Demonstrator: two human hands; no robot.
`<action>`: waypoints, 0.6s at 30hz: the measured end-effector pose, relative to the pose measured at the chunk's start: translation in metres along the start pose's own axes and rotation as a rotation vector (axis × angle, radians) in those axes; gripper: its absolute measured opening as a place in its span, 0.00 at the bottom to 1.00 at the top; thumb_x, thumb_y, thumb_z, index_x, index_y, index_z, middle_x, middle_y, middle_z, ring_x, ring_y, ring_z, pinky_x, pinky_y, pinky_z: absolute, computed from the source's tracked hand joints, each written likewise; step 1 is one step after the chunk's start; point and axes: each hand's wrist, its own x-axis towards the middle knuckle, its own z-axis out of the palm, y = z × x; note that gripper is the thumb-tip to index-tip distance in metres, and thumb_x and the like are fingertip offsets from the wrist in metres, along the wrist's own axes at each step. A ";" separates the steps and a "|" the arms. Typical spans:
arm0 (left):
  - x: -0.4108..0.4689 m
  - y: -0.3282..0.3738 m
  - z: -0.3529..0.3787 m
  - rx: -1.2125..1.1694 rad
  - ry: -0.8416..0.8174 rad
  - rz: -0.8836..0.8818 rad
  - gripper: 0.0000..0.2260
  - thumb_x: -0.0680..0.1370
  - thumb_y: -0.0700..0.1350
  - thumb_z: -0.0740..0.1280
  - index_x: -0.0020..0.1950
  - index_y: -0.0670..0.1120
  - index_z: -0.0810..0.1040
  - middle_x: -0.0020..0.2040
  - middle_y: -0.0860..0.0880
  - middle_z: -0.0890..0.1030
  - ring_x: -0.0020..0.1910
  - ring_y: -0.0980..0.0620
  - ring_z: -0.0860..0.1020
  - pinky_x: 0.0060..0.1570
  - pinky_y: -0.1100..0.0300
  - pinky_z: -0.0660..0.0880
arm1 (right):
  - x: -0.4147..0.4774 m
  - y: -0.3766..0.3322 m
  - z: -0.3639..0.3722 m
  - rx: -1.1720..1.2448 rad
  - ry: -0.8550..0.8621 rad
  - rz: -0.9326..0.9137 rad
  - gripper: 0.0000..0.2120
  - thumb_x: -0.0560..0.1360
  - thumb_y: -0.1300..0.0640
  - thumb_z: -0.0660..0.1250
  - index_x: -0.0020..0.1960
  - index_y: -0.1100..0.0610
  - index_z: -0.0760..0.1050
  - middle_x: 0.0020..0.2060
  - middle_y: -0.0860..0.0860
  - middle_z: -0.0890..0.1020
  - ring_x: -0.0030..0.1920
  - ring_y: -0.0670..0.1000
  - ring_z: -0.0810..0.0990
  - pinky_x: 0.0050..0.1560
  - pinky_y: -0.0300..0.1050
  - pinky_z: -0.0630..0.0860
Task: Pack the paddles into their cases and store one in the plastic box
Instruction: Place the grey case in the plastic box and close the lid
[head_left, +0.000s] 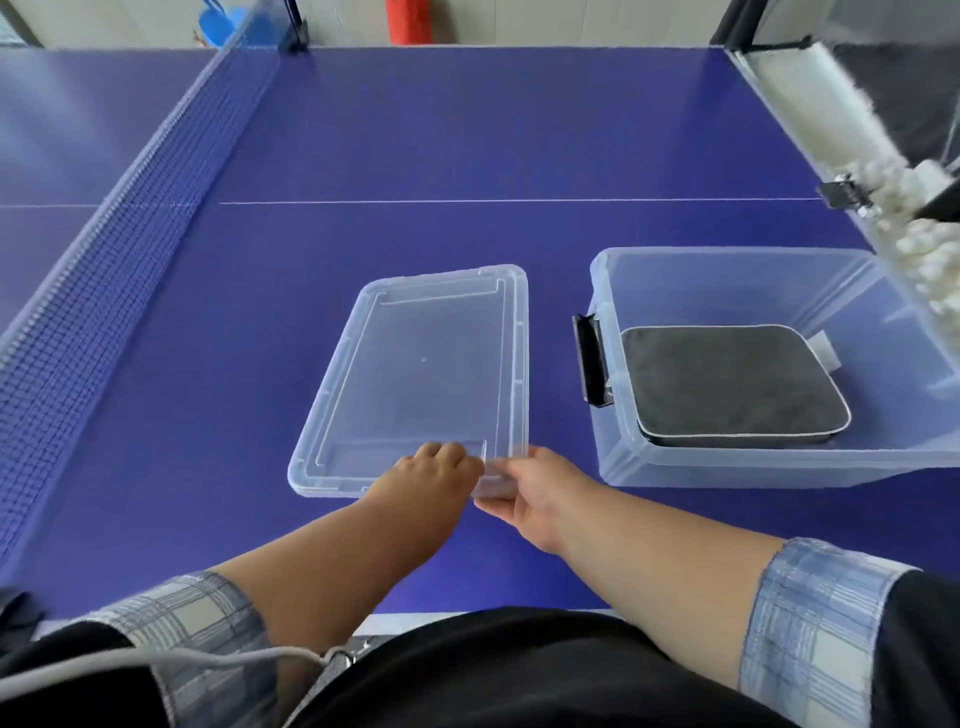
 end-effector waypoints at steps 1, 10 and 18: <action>0.002 -0.002 -0.010 -0.006 0.018 -0.014 0.22 0.77 0.40 0.63 0.70 0.48 0.66 0.62 0.48 0.70 0.60 0.45 0.71 0.57 0.52 0.73 | -0.005 -0.008 0.002 0.008 -0.016 -0.038 0.15 0.78 0.68 0.67 0.63 0.61 0.69 0.52 0.64 0.84 0.41 0.59 0.87 0.42 0.52 0.84; 0.021 0.011 -0.096 -0.106 0.284 -0.061 0.15 0.78 0.60 0.63 0.64 0.59 0.73 0.59 0.55 0.75 0.60 0.51 0.72 0.58 0.56 0.70 | -0.048 -0.068 -0.016 0.199 -0.168 -0.214 0.07 0.80 0.67 0.64 0.56 0.58 0.70 0.52 0.62 0.84 0.45 0.60 0.87 0.45 0.54 0.83; 0.081 0.083 -0.144 -0.131 0.282 0.078 0.10 0.78 0.55 0.66 0.58 0.58 0.76 0.54 0.55 0.77 0.58 0.50 0.74 0.51 0.58 0.72 | -0.063 -0.114 -0.089 0.224 -0.212 -0.335 0.14 0.82 0.66 0.60 0.66 0.65 0.68 0.48 0.63 0.85 0.45 0.58 0.87 0.50 0.51 0.83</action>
